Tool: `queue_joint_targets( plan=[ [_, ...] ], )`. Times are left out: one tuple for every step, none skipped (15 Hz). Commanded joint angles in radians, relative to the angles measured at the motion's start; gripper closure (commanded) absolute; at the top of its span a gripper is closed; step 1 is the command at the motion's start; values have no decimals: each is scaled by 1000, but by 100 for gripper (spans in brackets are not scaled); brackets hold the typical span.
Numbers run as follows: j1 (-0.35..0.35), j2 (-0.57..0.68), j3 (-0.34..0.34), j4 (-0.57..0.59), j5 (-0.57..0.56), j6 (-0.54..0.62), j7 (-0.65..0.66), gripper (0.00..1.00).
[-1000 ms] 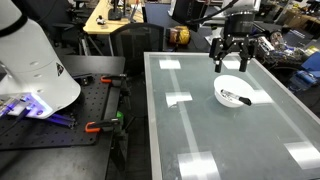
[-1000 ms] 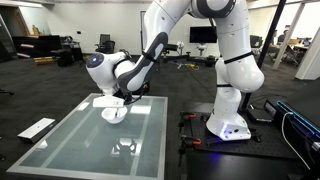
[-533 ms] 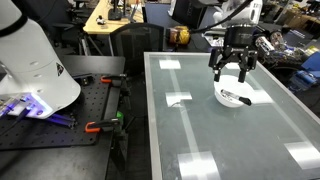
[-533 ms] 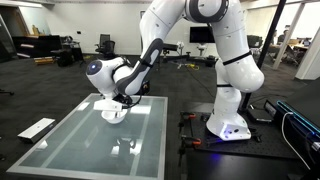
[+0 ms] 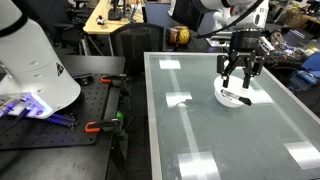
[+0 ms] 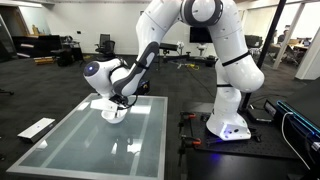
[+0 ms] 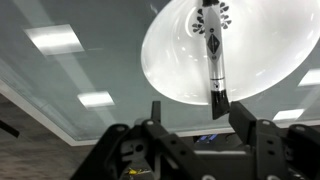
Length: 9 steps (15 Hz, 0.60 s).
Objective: Take the pen out of the bowl and put it on the table
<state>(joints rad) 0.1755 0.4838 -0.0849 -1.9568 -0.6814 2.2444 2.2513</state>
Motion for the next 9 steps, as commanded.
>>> queue_joint_targets(
  plan=[
    [13,30,-16,42,-16,-5,34,30],
    [15,36,-17,48,-15,-7,34,30],
    [16,41,-18,53,-16,-7,33,30],
    [17,46,-19,59,-17,-9,33,30],
    [19,51,-21,65,-18,-10,34,30],
    [20,56,-22,70,-19,-11,34,30],
    [22,61,-24,75,-20,-12,34,30],
    [22,65,-25,80,-20,-13,32,30],
    [23,70,-26,86,-20,-14,31,30]
  ],
)
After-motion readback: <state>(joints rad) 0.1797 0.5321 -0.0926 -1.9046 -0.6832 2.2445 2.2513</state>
